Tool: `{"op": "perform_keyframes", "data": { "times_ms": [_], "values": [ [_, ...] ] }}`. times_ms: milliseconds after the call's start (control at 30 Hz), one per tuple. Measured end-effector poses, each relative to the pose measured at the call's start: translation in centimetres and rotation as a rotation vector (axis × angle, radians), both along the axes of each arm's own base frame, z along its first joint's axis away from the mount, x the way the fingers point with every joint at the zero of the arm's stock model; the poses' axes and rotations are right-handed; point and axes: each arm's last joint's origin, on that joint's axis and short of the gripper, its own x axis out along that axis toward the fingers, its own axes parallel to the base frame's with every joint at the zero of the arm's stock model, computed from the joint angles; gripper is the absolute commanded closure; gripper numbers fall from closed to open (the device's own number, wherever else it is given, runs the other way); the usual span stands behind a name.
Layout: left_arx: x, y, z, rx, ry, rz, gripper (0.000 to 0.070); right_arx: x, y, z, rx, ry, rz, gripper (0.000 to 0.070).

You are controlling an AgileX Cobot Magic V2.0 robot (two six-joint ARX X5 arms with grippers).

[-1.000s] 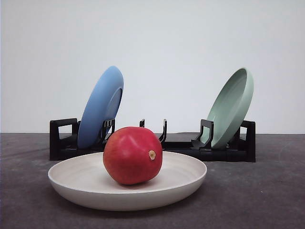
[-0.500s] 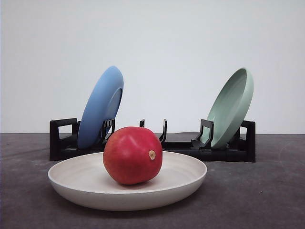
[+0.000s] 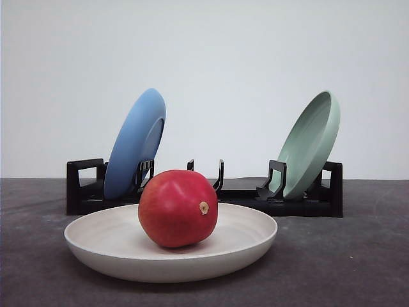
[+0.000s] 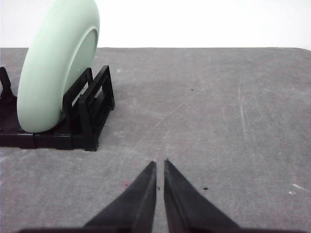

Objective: Place pomegranate in white plate

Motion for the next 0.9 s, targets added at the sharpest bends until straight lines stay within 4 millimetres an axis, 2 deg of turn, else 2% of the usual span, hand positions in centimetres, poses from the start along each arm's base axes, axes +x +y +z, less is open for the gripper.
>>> {"op": "perform_keyframes", "data": {
  "times_ms": [900],
  "values": [
    [0.0,0.0,0.0,0.0,0.0,0.0,0.07,0.0,0.0,0.0,0.0,0.0,0.0,0.0677]
  ]
}}
